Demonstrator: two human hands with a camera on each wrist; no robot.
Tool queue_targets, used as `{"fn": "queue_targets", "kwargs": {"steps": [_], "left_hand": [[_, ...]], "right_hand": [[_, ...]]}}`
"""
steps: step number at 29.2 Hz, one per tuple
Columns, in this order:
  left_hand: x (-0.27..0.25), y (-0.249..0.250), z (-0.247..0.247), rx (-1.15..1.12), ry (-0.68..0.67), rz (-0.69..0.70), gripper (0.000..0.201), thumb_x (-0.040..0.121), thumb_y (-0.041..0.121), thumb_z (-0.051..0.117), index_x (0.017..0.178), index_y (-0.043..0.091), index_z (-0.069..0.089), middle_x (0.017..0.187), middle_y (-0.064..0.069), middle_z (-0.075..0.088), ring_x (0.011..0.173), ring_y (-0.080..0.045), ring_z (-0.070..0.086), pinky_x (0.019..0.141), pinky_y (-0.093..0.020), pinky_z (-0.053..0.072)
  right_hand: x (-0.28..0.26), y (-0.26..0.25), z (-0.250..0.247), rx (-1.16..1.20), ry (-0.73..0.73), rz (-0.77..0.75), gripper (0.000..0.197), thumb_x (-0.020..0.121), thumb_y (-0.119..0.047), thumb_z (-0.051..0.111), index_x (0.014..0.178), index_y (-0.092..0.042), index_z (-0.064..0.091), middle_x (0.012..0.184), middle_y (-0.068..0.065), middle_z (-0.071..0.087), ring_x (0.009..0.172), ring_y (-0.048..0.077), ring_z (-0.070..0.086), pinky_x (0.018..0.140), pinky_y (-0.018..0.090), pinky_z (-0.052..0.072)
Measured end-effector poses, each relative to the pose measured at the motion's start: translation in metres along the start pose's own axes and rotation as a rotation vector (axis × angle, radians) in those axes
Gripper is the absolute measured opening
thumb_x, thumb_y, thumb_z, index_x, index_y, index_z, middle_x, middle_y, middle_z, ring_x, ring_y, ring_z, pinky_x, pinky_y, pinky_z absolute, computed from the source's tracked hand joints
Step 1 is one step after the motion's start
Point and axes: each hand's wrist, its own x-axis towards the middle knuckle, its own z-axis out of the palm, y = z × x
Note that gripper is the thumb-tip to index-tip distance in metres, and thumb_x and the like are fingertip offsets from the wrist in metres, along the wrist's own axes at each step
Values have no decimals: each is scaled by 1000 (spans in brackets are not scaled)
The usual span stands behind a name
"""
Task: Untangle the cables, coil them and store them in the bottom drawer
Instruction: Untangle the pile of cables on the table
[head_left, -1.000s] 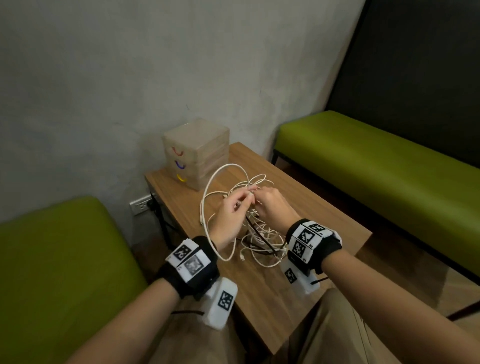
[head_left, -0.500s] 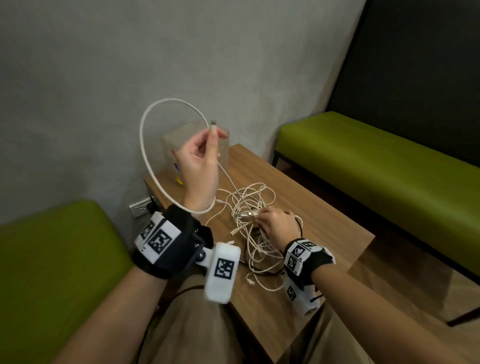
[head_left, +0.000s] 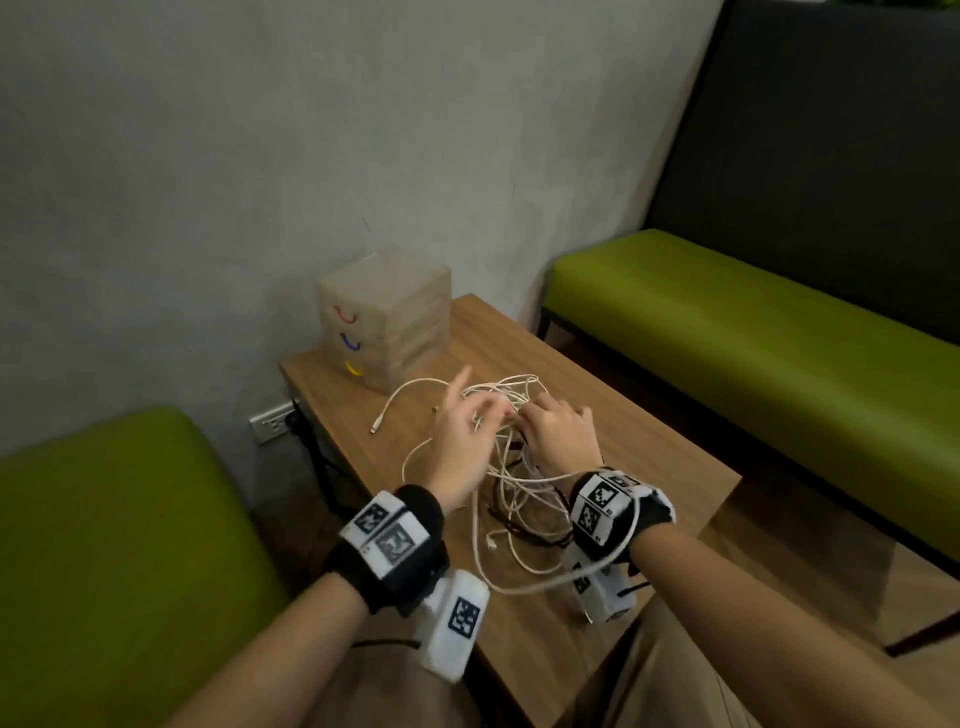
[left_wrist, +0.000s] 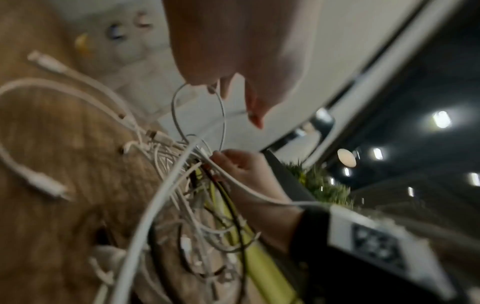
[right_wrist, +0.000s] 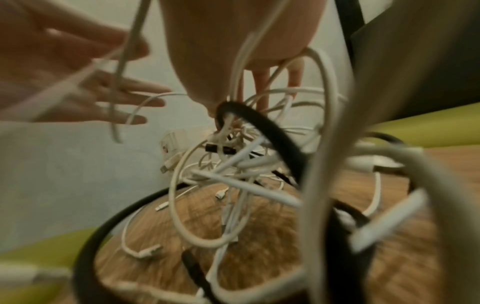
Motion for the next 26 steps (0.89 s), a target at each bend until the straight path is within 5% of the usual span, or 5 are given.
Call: {"fn": "queue_targets", "kwargs": {"steps": [3, 7, 10, 16, 26], "left_hand": [[9, -10, 0, 472, -113, 184, 21, 94, 27, 47, 96, 16, 65, 145, -1, 36, 136, -18, 25, 117, -45, 11], [17, -14, -4, 754, -227, 543, 24, 95, 17, 43, 108, 8, 61, 129, -6, 52, 120, -20, 45, 103, -38, 37], [15, -15, 0, 690, -228, 484, 22, 97, 16, 40, 108, 7, 57, 111, -7, 55, 100, -19, 56, 85, -29, 45], [24, 15, -25, 408, 66, 519, 12, 88, 1, 53, 91, -4, 64, 83, -6, 56, 68, -15, 51, 68, -3, 39], [23, 41, -95, 261, 532, 601, 17, 91, 10, 51, 85, 3, 66, 78, -2, 62, 64, -11, 54, 59, -6, 37]], "right_hand": [[-7, 0, -1, -5, 69, -47, 22, 96, -25, 42, 106, -16, 59, 111, 3, 60, 103, 25, 54, 87, 43, 35], [-7, 1, 2, -99, 120, -146, 12, 83, -13, 62, 96, -13, 64, 96, 3, 67, 87, 29, 60, 77, 46, 40], [-6, -3, 3, -71, 148, -136, 12, 85, -20, 61, 94, -14, 66, 94, 2, 69, 87, 27, 60, 77, 44, 40], [-10, 12, 9, 2, -72, 36, 26, 95, -37, 43, 108, -27, 63, 116, -6, 61, 109, 21, 52, 95, 46, 29], [-4, 1, 13, -211, -89, 33, 24, 90, -36, 52, 109, -27, 64, 119, 6, 52, 118, 31, 40, 104, 62, 20]]}}
